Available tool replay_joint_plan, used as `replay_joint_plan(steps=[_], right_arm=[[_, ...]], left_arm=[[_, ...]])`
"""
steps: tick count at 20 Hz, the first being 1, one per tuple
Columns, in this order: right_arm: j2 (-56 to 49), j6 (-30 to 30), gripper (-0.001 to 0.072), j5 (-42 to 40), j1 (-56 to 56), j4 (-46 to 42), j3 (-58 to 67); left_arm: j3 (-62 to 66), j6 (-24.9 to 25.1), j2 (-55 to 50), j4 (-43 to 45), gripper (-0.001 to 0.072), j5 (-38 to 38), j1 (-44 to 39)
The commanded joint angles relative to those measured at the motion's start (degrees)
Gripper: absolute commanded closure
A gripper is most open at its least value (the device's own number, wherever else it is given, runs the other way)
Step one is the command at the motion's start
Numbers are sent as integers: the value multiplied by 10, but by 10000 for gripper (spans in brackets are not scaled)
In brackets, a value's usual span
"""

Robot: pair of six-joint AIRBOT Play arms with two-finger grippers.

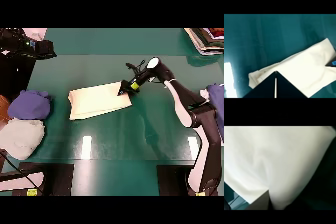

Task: Fold the shirts.

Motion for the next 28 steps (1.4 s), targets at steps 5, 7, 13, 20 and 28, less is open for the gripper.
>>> replay_joint_plan(steps=[5,7,13,20,28], right_arm=[[28,-7,695,-36,-10,8,1],[70,-7,695,-37,-52,5,1],[215,1,695,-35,-257,-115,1],[277,1,696,-36,-508,-126,1],[274,-6,696,-57,-634,-97,1]], left_arm=[[0,1,0,-31,681,-2,-28],[0,3,0,-31,681,1,-60],[0,12,0,-32,681,11,-155],[0,12,0,-32,681,57,-235],[0,10,0,-39,680,106,-276]])
